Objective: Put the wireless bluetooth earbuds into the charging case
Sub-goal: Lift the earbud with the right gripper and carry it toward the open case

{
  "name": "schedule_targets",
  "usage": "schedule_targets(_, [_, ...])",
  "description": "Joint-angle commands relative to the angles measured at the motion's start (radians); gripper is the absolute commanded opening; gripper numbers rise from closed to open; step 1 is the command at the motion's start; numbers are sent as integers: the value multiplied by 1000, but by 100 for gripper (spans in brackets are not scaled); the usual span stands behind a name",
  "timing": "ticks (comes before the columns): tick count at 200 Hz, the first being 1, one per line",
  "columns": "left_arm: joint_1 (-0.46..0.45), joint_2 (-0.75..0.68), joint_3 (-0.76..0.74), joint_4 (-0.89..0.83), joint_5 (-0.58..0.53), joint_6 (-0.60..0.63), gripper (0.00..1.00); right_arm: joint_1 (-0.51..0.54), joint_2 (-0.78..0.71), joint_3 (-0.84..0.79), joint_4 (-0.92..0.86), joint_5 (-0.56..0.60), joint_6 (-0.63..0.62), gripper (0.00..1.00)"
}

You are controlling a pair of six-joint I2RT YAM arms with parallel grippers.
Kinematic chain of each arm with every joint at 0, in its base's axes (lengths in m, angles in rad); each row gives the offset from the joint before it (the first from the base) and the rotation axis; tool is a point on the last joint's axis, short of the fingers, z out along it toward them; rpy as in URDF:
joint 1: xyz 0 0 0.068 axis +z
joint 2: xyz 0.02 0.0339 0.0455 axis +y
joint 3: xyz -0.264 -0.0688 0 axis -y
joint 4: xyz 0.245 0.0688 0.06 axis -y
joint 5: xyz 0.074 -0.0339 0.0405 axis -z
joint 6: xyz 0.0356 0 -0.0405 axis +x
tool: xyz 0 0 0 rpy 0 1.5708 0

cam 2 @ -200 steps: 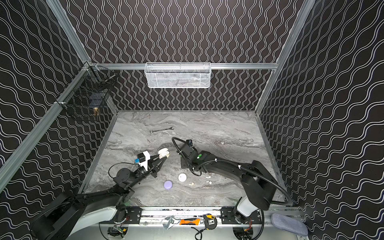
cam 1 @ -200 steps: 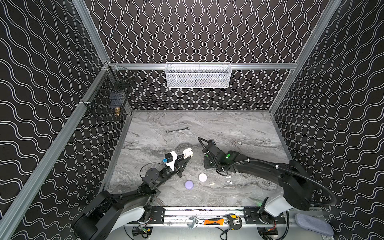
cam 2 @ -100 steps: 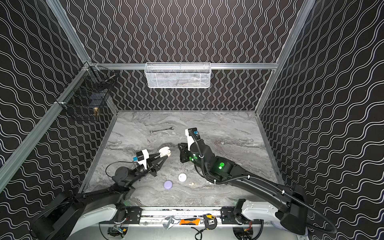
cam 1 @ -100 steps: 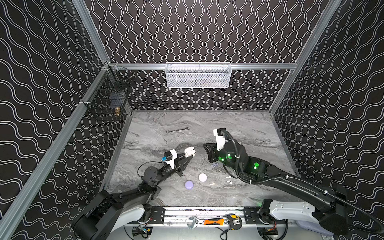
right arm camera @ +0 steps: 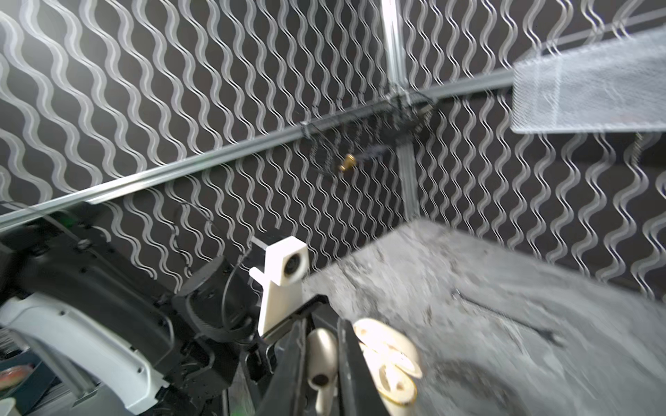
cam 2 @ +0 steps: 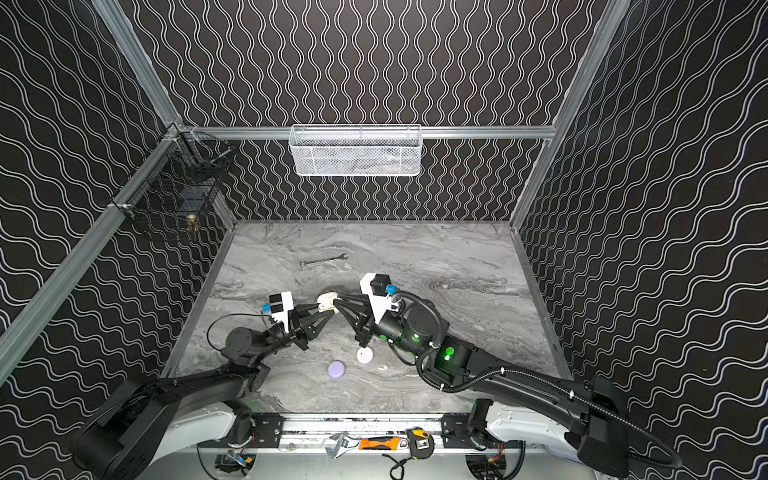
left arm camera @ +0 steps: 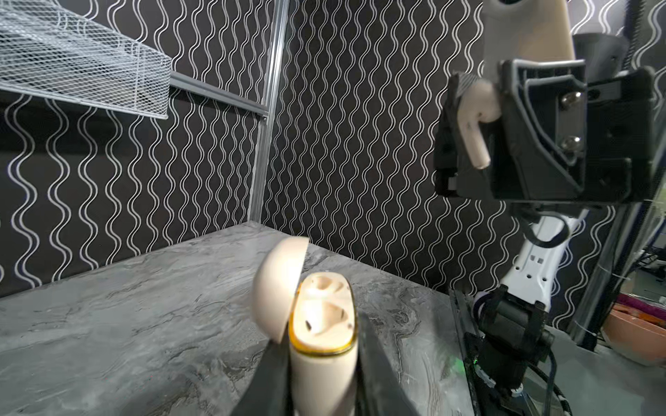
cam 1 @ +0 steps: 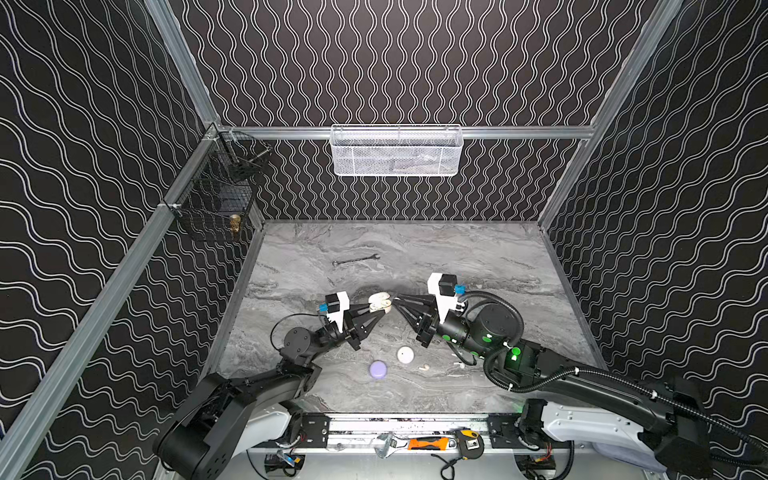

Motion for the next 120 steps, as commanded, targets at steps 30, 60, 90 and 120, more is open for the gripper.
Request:
schedule_targets(30, [-13,-96,-34,84,26,54,0,1,12,-95,322,-171,-99,6])
schedule_targets(60, [-39,-102,-21,85,62,74,0,2,41,-87,318,-184,-99,5])
schedule_targets(90, [-66,-126,-26,85,75,106,0,1,39,-113,354,-182,-113,4])
schedule_targets(120, [-88,-130,-19,85,98,121,0,1,44,-130,376,-177,-122,4])
